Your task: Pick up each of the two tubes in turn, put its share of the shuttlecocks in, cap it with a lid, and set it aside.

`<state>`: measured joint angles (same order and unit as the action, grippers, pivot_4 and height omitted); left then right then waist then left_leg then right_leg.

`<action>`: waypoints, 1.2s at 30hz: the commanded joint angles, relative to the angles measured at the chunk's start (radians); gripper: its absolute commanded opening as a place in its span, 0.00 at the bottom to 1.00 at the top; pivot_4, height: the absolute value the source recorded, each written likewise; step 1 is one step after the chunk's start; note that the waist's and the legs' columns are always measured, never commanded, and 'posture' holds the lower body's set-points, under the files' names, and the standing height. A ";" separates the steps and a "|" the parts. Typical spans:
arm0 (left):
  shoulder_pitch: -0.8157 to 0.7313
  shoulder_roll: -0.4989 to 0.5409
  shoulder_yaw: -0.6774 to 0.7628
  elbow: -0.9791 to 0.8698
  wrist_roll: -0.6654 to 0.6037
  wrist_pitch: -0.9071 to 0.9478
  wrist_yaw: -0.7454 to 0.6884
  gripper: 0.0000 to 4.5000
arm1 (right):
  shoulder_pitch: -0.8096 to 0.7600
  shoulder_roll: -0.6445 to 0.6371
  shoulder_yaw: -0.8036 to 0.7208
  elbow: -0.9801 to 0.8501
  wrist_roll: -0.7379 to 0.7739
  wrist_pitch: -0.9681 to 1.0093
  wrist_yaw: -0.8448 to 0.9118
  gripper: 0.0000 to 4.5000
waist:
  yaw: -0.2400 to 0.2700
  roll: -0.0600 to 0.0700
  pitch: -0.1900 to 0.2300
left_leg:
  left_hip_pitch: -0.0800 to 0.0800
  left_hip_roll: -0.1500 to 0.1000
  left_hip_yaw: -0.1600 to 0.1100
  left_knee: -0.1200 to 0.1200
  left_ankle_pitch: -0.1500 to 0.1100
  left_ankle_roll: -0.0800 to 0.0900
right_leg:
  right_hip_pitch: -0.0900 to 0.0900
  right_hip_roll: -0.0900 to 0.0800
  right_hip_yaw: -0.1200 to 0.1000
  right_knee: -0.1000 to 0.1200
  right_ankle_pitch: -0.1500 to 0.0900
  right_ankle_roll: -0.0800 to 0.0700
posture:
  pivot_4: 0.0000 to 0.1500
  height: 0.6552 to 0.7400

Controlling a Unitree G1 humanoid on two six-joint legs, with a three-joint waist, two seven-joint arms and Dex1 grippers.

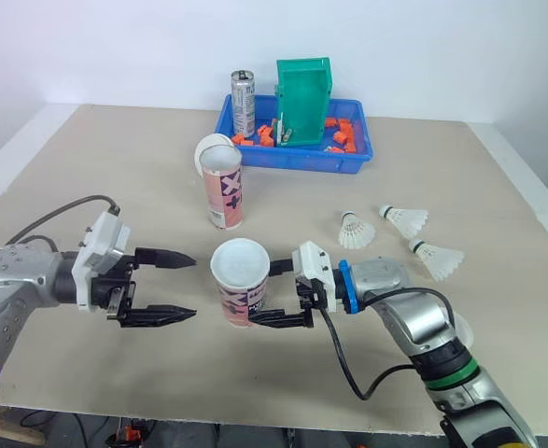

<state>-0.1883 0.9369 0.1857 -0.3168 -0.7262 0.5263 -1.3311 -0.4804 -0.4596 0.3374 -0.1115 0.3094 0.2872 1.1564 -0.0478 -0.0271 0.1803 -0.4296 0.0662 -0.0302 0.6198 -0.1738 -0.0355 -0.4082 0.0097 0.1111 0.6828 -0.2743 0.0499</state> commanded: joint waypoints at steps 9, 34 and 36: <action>0.000 -0.003 0.016 -0.014 0.013 -0.045 0.009 1.00 | -0.017 -0.026 -0.072 -0.042 0.041 0.025 0.004 0.47 | 0.000 0.000 0.000 | 0.000 0.000 0.000 0.000 0.000 0.000 | 0.000 0.000 0.000 0.000 0.000 0.000 | 1.00 0.95; -0.354 -0.505 -0.285 0.244 0.214 -0.264 0.183 1.00 | 0.015 -0.454 -0.886 0.508 0.024 0.055 -0.541 0.47 | 0.003 0.003 0.000 | -0.001 -0.004 0.002 0.002 0.000 0.001 | 0.002 -0.002 0.004 -0.001 0.005 -0.002 | 1.00 0.95; -0.382 -0.547 -0.312 0.307 0.249 -0.297 0.187 1.00 | 0.043 -0.470 -0.903 0.552 0.017 0.050 -0.557 0.47 | 0.003 0.004 -0.001 | -0.001 -0.005 0.002 0.002 0.000 0.001 | 0.002 -0.002 0.005 -0.001 0.005 -0.001 | 1.00 0.95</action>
<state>-0.5426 0.4054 -0.1139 -0.0439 -0.5121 0.2734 -1.1546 -0.4388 -0.8945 -0.5152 0.4290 0.3268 0.3646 0.6195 -0.0452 -0.0230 0.1795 -0.4301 0.0612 -0.0278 0.6220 -0.1738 -0.0348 -0.4058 0.0078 0.1166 0.6819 -0.2692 0.0492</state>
